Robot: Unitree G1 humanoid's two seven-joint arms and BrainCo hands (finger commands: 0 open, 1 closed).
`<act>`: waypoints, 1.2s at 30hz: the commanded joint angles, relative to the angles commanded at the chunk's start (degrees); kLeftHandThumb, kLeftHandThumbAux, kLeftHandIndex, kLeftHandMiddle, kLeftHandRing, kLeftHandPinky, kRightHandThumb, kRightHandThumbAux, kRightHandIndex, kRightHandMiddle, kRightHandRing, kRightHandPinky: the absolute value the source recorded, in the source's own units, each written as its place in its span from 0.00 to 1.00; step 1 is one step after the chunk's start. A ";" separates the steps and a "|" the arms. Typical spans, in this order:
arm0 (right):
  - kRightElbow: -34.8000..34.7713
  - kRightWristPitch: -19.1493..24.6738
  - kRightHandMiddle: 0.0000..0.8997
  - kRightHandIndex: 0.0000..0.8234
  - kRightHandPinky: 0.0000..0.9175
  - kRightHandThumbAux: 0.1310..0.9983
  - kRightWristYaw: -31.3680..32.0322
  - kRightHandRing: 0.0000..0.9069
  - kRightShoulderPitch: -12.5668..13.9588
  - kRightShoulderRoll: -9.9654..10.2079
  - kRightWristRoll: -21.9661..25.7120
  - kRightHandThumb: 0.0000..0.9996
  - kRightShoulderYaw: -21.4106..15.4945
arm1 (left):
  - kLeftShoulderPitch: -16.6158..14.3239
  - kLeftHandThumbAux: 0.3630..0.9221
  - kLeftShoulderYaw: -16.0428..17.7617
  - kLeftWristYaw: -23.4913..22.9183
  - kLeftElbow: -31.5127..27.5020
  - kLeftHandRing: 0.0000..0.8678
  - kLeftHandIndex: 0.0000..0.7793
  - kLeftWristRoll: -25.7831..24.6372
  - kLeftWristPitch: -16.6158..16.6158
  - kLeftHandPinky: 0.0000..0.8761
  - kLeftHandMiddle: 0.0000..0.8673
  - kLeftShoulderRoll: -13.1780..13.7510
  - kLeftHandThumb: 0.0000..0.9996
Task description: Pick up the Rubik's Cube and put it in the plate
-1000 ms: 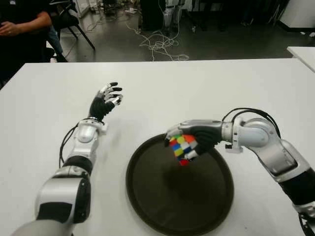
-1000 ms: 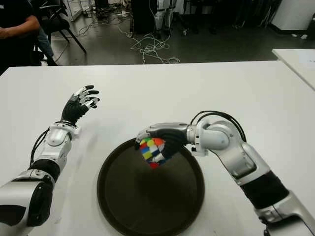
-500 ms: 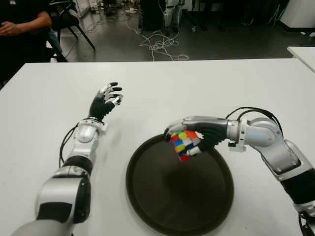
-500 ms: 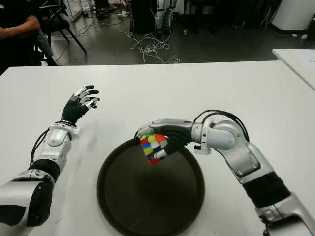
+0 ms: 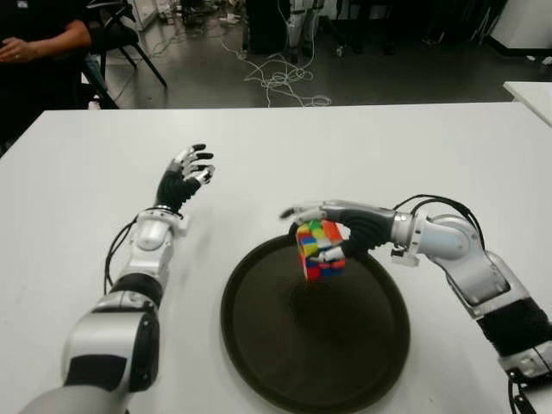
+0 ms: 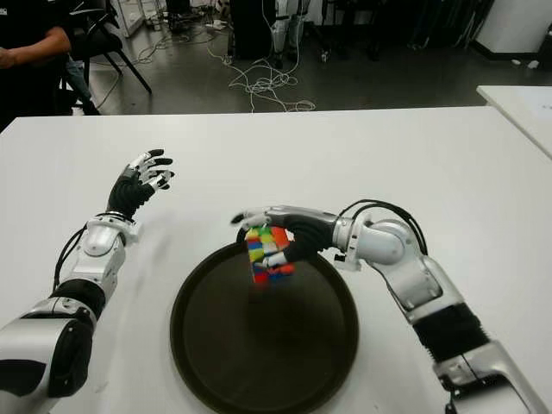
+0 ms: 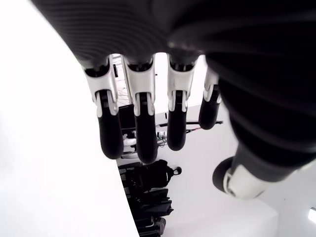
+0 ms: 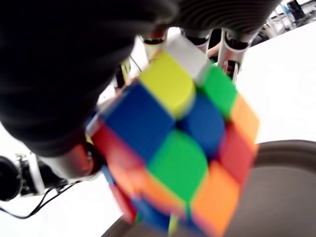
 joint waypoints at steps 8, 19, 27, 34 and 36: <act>3.18 1.11 0.00 0.00 0.00 0.28 -1.73 0.00 -1.21 0.44 -2.73 0.00 0.27 | -0.03 0.57 -0.29 0.42 -0.01 0.33 0.23 0.41 0.45 0.40 0.28 0.14 0.20; 11.65 0.97 0.00 0.00 0.00 0.31 -3.63 0.00 -4.61 1.46 -4.71 0.00 0.05 | -0.02 0.55 -0.67 1.05 -0.13 0.33 0.22 0.87 0.73 0.41 0.28 0.29 0.21; 15.39 1.81 0.00 0.00 0.00 0.34 -3.06 0.00 -7.50 0.01 -4.15 0.00 -1.34 | 0.00 0.57 -0.79 1.15 -0.09 0.33 0.22 0.89 0.78 0.40 0.28 0.35 0.21; 20.27 -0.12 0.00 0.00 0.00 0.37 1.17 0.00 -13.86 -4.86 0.52 0.00 -6.77 | -0.01 0.53 -0.73 0.91 0.06 0.33 0.24 0.79 0.81 0.40 0.28 0.36 0.19; 20.03 0.04 0.00 0.00 0.00 0.38 0.89 0.00 -13.72 -5.16 1.20 0.00 -7.88 | -0.01 0.52 -0.78 1.00 0.07 0.33 0.24 0.87 0.80 0.40 0.28 0.39 0.18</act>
